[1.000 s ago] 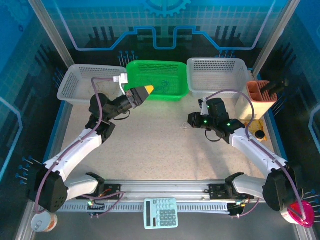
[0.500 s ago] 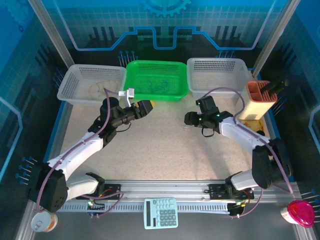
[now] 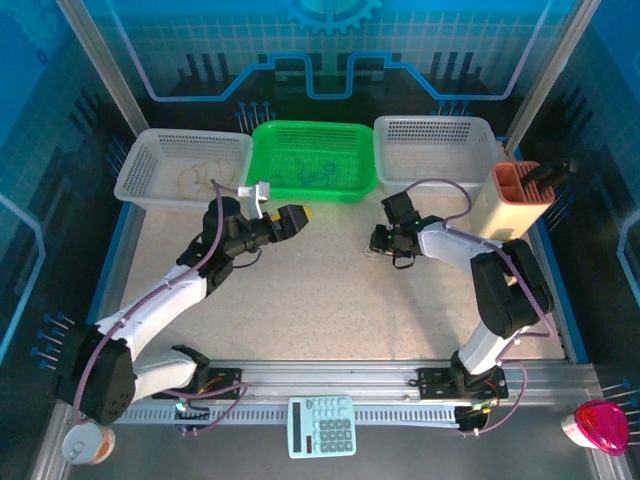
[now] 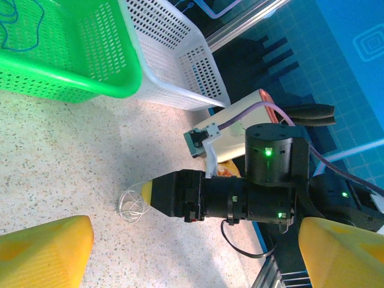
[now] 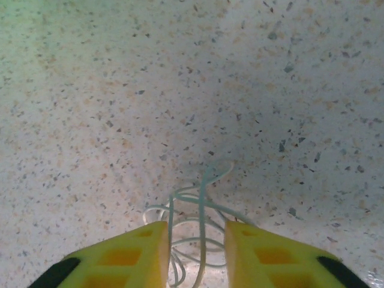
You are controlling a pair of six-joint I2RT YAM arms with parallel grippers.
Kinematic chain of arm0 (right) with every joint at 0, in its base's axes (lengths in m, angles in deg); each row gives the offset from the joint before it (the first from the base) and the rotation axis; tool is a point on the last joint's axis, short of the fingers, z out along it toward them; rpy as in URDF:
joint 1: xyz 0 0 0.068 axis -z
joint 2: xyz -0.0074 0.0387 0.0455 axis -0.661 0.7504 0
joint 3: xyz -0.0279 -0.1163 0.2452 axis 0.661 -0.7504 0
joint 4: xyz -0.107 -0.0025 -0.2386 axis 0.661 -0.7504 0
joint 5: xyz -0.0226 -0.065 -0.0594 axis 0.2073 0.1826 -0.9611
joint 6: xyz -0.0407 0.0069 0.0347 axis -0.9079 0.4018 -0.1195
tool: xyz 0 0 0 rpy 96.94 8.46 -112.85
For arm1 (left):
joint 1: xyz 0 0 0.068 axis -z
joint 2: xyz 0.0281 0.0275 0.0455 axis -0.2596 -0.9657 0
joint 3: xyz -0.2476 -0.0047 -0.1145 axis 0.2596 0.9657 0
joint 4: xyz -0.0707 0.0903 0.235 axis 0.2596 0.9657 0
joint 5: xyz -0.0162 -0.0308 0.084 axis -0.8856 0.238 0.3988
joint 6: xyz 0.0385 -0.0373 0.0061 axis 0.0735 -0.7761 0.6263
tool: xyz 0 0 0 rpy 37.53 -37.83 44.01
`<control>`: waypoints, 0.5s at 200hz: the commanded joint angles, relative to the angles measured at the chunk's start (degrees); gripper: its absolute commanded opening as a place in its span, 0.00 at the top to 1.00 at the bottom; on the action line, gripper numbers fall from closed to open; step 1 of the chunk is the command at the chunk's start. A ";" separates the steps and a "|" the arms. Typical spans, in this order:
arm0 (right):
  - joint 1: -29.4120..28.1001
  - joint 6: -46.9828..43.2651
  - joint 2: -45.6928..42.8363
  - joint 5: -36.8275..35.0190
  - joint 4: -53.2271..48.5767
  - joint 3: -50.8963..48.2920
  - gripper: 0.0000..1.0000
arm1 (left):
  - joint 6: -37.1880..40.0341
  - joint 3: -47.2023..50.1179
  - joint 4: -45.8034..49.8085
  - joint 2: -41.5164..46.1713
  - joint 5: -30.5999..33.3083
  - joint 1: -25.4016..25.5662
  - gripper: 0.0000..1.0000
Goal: Untangle the cables
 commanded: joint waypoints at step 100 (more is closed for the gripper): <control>0.46 -3.96 -23.59 29.83 15.82 -3.06 1.00 | -8.59 0.53 -2.12 -0.37 -6.72 1.38 0.01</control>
